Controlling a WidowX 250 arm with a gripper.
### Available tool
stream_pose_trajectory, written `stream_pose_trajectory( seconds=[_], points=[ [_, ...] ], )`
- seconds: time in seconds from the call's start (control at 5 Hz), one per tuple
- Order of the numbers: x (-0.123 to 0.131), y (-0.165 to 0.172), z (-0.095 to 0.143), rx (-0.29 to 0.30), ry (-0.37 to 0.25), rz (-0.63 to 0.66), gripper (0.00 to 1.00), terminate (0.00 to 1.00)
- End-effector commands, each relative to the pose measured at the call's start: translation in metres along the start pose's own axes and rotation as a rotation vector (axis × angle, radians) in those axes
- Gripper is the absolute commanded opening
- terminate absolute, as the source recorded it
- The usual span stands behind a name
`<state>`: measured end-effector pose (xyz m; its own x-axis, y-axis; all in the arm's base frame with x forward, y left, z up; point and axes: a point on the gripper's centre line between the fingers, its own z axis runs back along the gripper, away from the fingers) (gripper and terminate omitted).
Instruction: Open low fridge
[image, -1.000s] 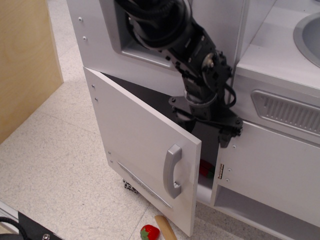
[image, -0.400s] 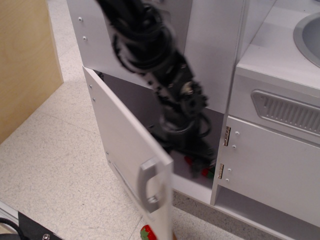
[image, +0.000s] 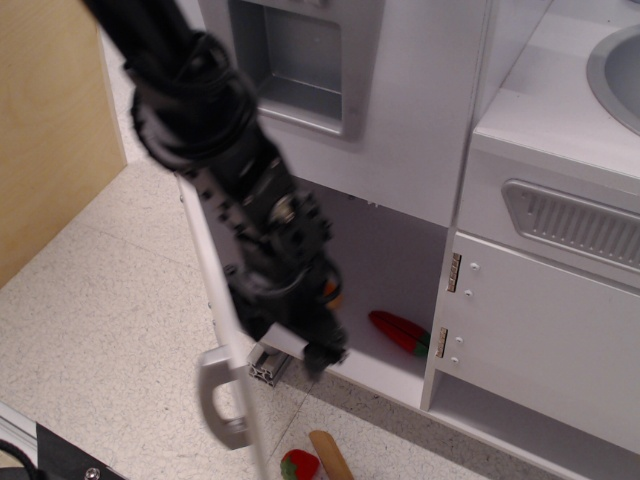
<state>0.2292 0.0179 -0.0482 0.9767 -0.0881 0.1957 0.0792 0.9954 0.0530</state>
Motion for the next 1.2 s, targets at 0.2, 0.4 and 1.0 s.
stream_pose_trajectory(
  seconds=[0.2, 0.4, 1.0],
  points=[
    [-0.028, 0.069, 0.016, 0.053, -0.079, -0.061, 1.0, 0.0],
    [-0.033, 0.083, 0.014, 0.083, -0.08, -0.069, 1.0, 0.0],
    [-0.033, 0.083, 0.014, 0.083, -0.08, -0.069, 1.0, 1.0]
  ],
)
